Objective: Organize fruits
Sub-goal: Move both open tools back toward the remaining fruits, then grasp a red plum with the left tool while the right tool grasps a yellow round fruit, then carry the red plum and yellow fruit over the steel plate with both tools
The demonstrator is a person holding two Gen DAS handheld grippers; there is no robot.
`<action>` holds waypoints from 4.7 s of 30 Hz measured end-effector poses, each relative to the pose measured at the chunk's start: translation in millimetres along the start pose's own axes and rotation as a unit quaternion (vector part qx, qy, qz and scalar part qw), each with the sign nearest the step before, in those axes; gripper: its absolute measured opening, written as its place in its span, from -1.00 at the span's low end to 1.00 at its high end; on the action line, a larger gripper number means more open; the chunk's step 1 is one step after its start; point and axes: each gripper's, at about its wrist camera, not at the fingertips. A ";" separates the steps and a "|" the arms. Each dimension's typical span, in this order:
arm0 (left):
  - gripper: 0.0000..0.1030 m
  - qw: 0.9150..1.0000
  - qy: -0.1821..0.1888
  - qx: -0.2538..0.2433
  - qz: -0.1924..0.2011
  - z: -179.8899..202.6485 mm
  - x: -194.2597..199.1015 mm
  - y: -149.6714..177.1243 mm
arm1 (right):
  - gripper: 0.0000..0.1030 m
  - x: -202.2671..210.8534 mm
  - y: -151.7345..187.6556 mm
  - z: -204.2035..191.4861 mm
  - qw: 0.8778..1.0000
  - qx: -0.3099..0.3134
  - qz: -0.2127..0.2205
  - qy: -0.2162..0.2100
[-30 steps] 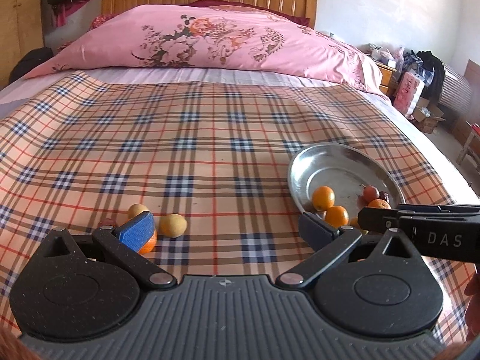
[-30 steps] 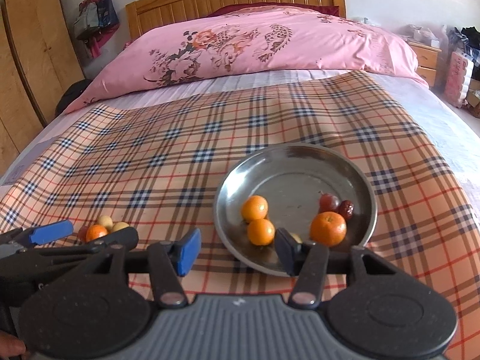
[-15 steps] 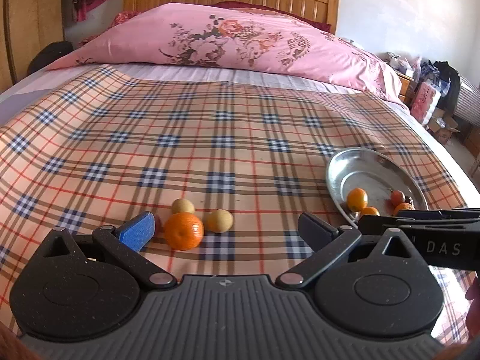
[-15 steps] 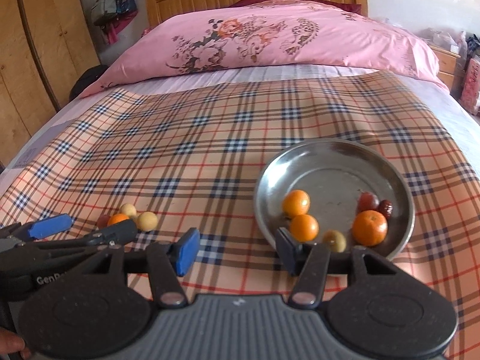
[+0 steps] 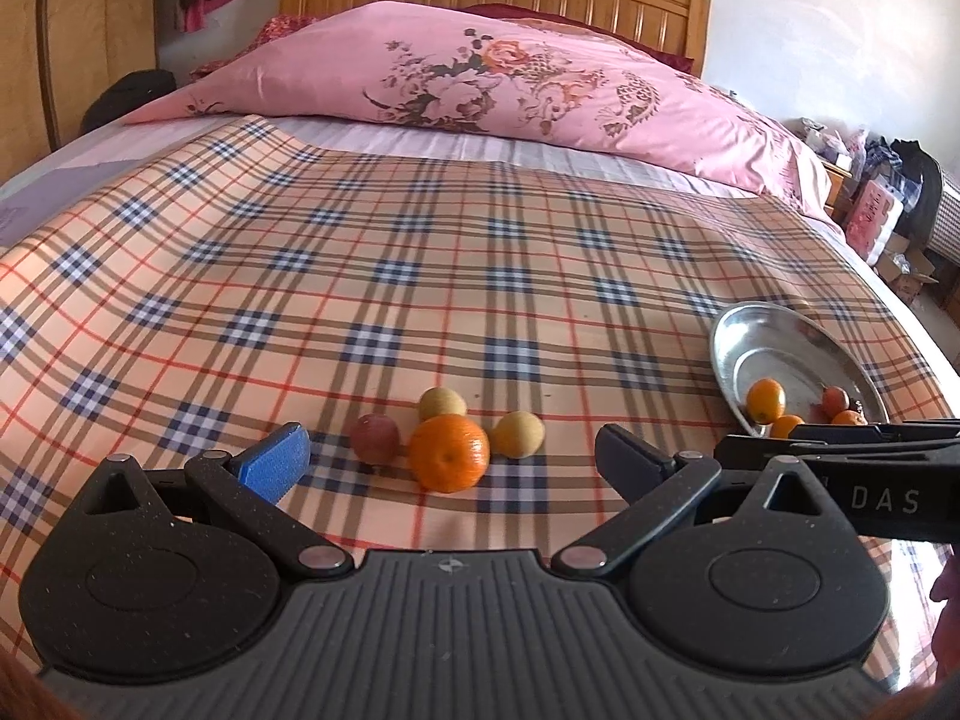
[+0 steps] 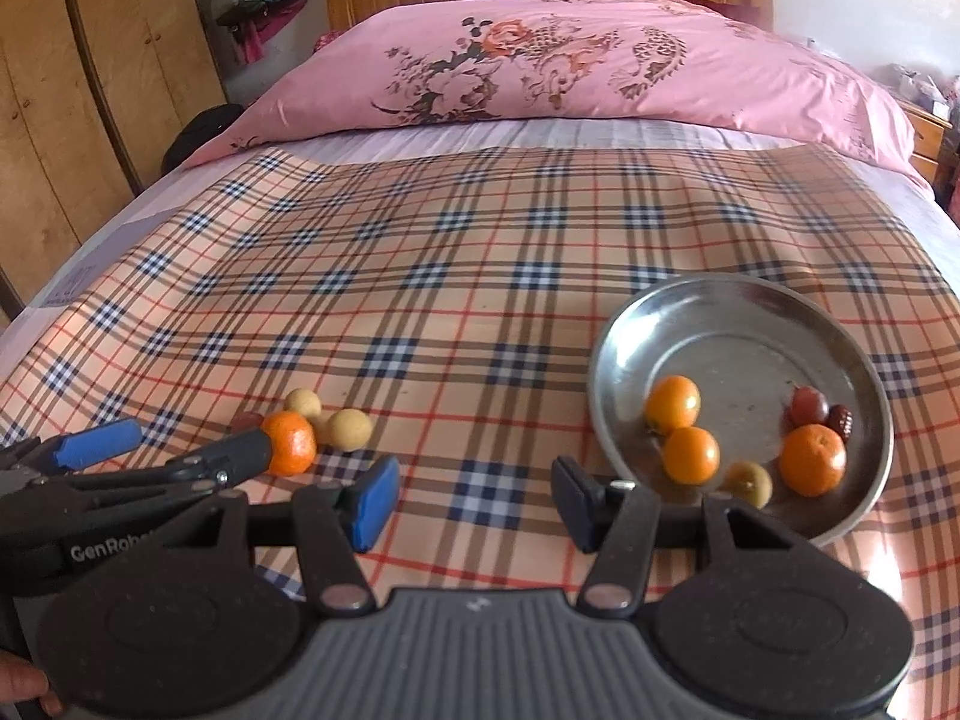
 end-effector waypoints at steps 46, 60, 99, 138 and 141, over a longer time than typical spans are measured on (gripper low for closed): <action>-0.21 0.999 0.016 -0.029 -0.030 -69.3 -95.6 6.9 | 0.25 -70.7 -0.8 -28.0 0.997 0.039 -0.044 -0.049; -0.48 0.999 0.031 -0.016 -0.013 -82.0 -76.1 24.3 | 0.25 -87.0 -1.4 -35.1 0.997 0.042 -0.046 -0.051; -0.50 0.999 0.034 0.018 0.020 -58.1 -9.8 18.7 | -0.45 -42.6 4.7 -37.8 0.996 0.072 0.010 -0.042; -0.49 0.994 0.094 -0.054 0.014 68.2 36.6 17.3 | -0.45 63.7 26.6 45.5 0.998 0.003 0.062 0.028; -0.49 0.994 0.094 -0.059 0.016 73.5 36.3 15.6 | -0.45 65.7 25.4 50.3 0.997 0.001 0.066 0.035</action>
Point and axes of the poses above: each gripper's, at about its wrist camera, not at the fingertips, and x roughly against the way its jaws point, z to its right, y to its underside, and after that the axes turned 4 degrees about y, right-handed
